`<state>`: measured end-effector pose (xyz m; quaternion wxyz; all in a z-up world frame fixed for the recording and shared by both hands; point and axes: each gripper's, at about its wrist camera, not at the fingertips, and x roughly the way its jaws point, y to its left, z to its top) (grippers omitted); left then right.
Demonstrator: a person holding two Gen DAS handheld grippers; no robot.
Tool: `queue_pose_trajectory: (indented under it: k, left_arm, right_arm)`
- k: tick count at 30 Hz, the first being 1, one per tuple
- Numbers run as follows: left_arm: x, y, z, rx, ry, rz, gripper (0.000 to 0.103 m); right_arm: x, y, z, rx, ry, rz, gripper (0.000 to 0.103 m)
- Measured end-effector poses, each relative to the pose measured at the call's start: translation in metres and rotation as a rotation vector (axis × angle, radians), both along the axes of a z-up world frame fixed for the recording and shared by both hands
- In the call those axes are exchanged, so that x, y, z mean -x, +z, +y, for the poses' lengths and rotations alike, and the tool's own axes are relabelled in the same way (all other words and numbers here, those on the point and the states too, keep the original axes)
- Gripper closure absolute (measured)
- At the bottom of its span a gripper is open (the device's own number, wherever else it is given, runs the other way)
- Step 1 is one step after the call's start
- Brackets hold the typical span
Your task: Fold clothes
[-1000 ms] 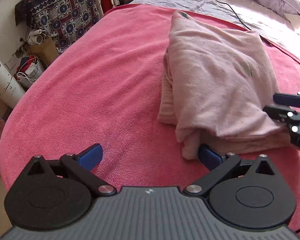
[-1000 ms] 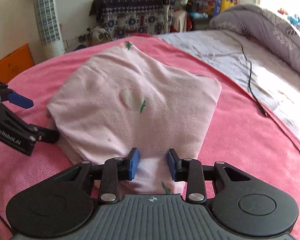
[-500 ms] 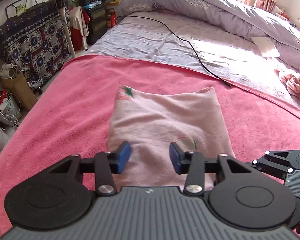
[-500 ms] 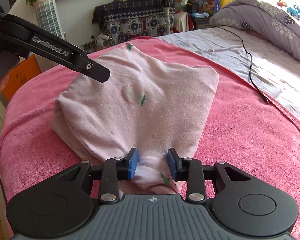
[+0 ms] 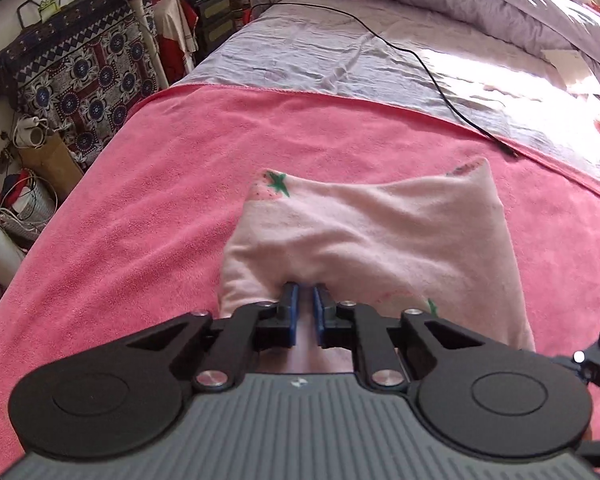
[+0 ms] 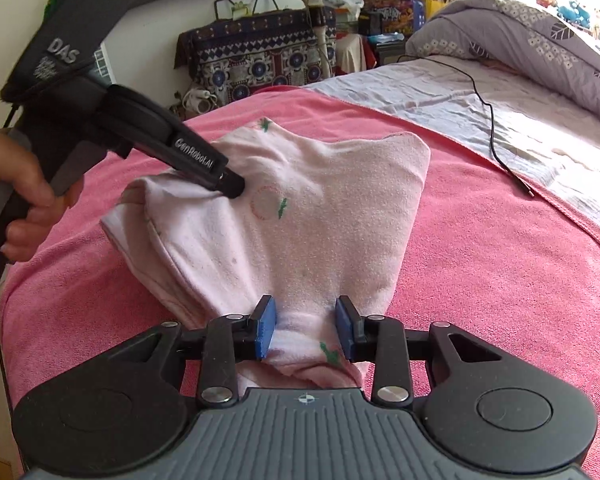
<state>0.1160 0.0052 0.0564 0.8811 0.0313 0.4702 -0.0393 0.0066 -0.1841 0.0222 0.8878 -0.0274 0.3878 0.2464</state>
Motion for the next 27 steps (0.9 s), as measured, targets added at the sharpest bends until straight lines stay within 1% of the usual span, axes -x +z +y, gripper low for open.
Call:
queue_pose_trajectory:
  k: [2,7,8,9,10,11,12,15,16,18,19,21,23,24,27]
  left_arm:
    - [-0.017,-0.003,0.003,0.003,0.026,-0.001,0.095]
    - [-0.065,-0.018,0.008,-0.094,0.077,0.032,0.095]
    - [-0.073,-0.020,0.010,-0.117,0.090,0.033,0.090]
    - [-0.081,-0.022,0.013,-0.184,0.112,0.043,0.082]
    - [-0.088,-0.025,0.015,-0.260,0.137,0.055,0.078]
    - [-0.090,-0.022,0.023,-0.271,0.160,0.051,0.068]
    - [-0.091,-0.019,0.032,-0.267,0.182,0.043,0.068]
    - [-0.074,0.008,0.051,-0.221,0.176,-0.029,0.068]
    - [-0.062,0.016,0.050,-0.215,0.138,-0.053,0.067]
    - [-0.037,0.032,0.045,-0.209,0.046,-0.099,0.061]
    - [-0.023,0.038,0.039,-0.188,-0.018,-0.106,0.059]
    - [0.005,0.047,0.026,-0.135,-0.156,-0.112,0.053]
    - [0.029,0.045,0.013,-0.085,-0.322,-0.089,0.049]
    - [0.040,0.044,0.007,-0.059,-0.407,-0.076,0.049]
    - [0.058,0.028,-0.004,-0.094,-0.597,-0.058,0.049]
  right_arm:
    - [0.001,0.000,0.000,-0.003,-0.007,0.000,0.068]
    - [0.003,0.000,0.000,-0.008,-0.016,-0.006,0.068]
    - [0.004,0.000,0.000,-0.008,-0.018,-0.005,0.068]
    - [0.004,0.000,0.000,-0.008,-0.021,-0.003,0.068]
    - [0.005,-0.001,0.000,-0.006,-0.020,-0.005,0.068]
    - [0.006,-0.001,0.000,-0.003,-0.017,-0.012,0.068]
    - [0.007,-0.002,0.000,-0.001,-0.015,-0.018,0.068]
    - [0.007,-0.003,-0.001,-0.012,-0.020,-0.016,0.068]
    - [0.007,-0.003,-0.002,-0.016,-0.021,-0.016,0.068]
    - [0.008,-0.004,-0.002,-0.015,-0.017,-0.023,0.068]
    - [0.008,-0.004,-0.002,-0.015,-0.015,-0.025,0.068]
    - [0.007,-0.004,-0.003,-0.018,-0.005,-0.024,0.068]
    - [0.005,-0.004,-0.006,-0.023,0.013,-0.020,0.068]
    - [0.004,-0.004,-0.008,-0.024,0.036,-0.018,0.067]
    - [-0.003,-0.006,-0.016,-0.027,0.135,-0.011,0.065]
